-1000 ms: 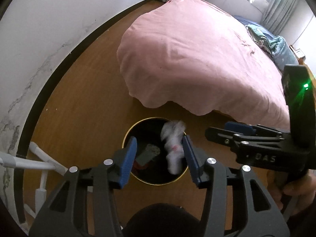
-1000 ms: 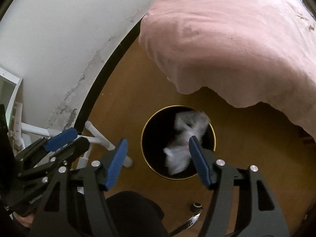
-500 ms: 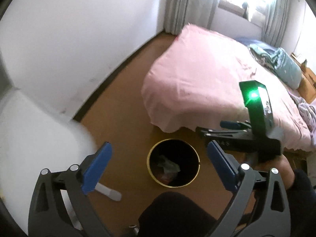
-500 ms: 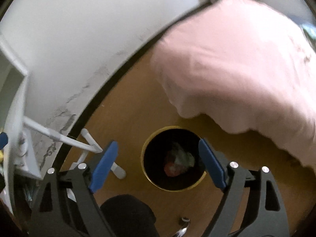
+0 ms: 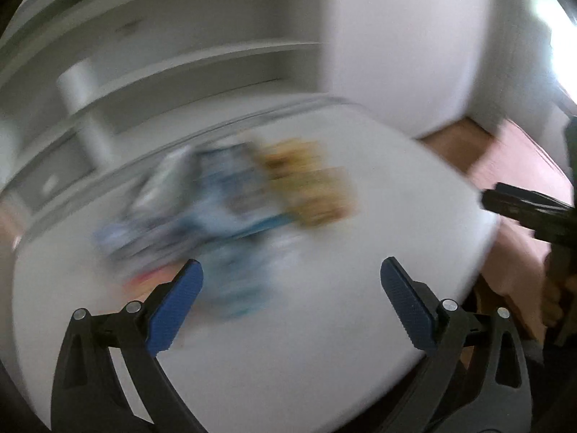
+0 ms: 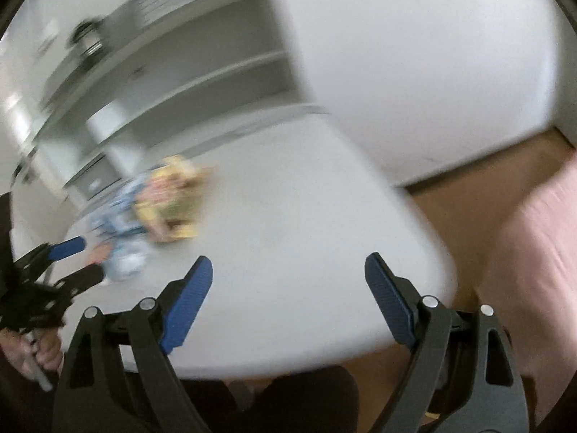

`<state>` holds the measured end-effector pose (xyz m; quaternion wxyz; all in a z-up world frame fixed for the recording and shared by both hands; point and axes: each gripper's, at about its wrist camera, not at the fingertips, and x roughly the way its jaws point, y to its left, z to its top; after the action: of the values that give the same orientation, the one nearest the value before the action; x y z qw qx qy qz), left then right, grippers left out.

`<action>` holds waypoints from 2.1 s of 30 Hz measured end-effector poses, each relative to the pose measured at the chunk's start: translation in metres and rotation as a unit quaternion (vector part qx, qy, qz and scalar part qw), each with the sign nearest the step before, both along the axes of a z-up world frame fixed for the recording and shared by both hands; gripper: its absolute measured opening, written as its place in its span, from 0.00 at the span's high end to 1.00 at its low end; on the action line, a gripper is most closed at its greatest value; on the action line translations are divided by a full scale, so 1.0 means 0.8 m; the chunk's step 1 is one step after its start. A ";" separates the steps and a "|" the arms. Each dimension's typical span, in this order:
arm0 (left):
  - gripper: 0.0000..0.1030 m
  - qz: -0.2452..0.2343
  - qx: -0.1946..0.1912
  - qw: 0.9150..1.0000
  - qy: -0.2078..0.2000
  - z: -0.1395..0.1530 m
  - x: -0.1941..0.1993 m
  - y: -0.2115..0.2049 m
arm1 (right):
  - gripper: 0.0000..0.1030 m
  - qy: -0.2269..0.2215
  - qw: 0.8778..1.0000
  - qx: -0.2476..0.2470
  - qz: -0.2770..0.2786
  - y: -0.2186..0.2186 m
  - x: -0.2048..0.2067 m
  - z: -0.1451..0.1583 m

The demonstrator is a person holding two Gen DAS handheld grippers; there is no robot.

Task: Collect trash
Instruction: 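Grasp the yellow snack box with the right gripper while the left grasps the pink box, then carry both boxes to the black bin and open both grippers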

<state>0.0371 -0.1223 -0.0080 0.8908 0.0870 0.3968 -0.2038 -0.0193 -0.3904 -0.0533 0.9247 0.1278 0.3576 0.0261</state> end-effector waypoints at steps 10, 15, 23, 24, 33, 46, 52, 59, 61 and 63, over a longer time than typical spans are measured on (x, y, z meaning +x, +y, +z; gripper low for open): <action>0.07 0.147 -0.012 0.989 0.028 -0.014 0.010 0.176 | 0.34 0.008 0.989 -0.045 0.138 0.168 0.120 0.016; 0.07 0.143 -0.021 0.989 0.045 -0.022 0.015 0.180 | 0.56 0.043 0.989 -0.045 0.134 0.189 0.166 0.000; 0.07 0.106 -0.024 0.992 0.067 -0.040 0.045 0.137 | 0.73 0.078 0.987 -0.061 0.125 0.197 0.194 -0.021; 0.07 0.102 -0.020 0.992 0.067 -0.043 0.049 0.130 | 0.75 0.081 0.986 -0.068 0.126 0.199 0.196 -0.023; 0.08 0.102 0.026 0.992 0.063 -0.064 0.070 0.096 | 0.82 0.049 0.988 -0.086 0.122 0.192 0.174 0.000; 0.50 0.109 0.016 0.994 0.028 -0.016 0.064 0.110 | 0.82 0.000 0.995 -0.069 0.074 0.118 0.107 0.041; 0.50 0.050 -0.015 0.999 -0.002 0.030 0.066 0.050 | 0.82 -0.013 0.998 -0.054 -0.009 0.024 0.046 0.050; 0.50 -0.122 -0.035 0.992 -0.004 0.035 0.043 -0.145 | 0.82 0.016 0.989 -0.029 -0.145 -0.115 -0.045 0.013; 0.50 -0.179 -0.046 0.983 -0.001 0.029 0.024 -0.207 | 0.82 0.027 0.982 -0.017 -0.185 -0.156 -0.078 -0.005; 0.50 -0.229 -0.045 0.972 0.008 0.018 0.004 -0.270 | 0.82 0.038 0.976 -0.009 -0.217 -0.185 -0.106 -0.022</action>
<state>0.0400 -0.3385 0.0064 0.8202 0.1335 0.3644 -0.4204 -0.1043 -0.5384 -0.0709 0.8954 0.1945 0.3562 -0.1829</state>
